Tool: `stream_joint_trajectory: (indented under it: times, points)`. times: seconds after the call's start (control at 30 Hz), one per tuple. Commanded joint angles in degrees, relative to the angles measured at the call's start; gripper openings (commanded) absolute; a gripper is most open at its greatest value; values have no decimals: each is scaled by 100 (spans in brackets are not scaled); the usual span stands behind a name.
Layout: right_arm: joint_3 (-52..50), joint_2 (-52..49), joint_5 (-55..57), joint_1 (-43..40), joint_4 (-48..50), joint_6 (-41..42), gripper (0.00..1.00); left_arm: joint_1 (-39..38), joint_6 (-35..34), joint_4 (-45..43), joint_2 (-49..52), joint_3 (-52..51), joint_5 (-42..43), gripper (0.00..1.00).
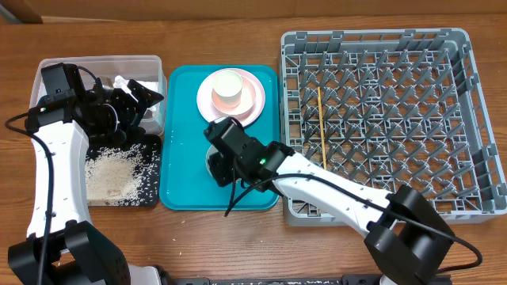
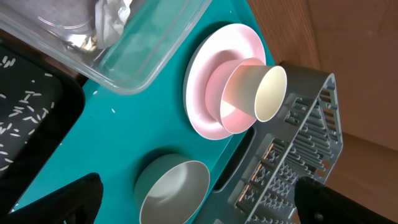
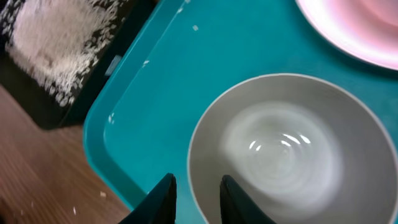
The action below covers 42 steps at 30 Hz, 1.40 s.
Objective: Sort waste into correct bins and load items into the dishwasher
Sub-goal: 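Lift the white bowl and carry it over the grey dish rack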
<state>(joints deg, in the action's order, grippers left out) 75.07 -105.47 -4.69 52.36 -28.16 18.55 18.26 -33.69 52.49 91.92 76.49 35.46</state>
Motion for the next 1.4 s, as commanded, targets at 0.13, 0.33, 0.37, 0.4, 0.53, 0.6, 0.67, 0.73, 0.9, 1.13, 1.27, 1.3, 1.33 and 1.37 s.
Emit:
stream_joint_trajectory:
  times: [0.13,0.33,0.37,0.4,0.53,0.6,0.67,0.73,0.9,1.13,1.27,1.3,1.33,1.37]
  points:
    - [138,-46,-136,240,-46,-931,26,9,90,-7,-55,96,-15,100]
    - [127,-221,175,293,-50,-1008,28,9,92,-7,-55,96,-17,100]
    - [111,-221,278,293,-55,-1010,28,9,90,-7,-55,96,-15,100]
    - [111,-225,295,293,-59,-1008,28,9,90,-7,-55,96,-15,100]
    - [107,-236,293,293,-74,-1005,28,9,92,-7,-55,96,-15,100]
    - [107,-249,293,293,-103,-1005,28,9,92,-7,-55,96,-17,100]
    - [107,-310,293,295,-177,-1005,28,9,92,-7,-55,96,-15,100]
    - [107,-393,291,293,-225,-1005,28,9,92,-7,-55,96,-15,100]
    - [107,-599,293,293,-245,-1008,29,9,92,-7,-55,96,-15,100]
    - [107,-614,293,293,-243,-1001,24,9,90,-7,-55,96,-17,100]
    - [107,-614,291,293,-243,-960,20,9,92,-7,-55,96,-17,100]
    - [107,-614,289,293,-243,-960,18,9,92,-7,-55,96,-15,100]
    - [107,-614,291,293,-245,-960,15,9,92,-7,-55,96,-15,100]
    - [107,-614,291,293,-245,-960,14,9,92,-7,-55,96,-15,100]
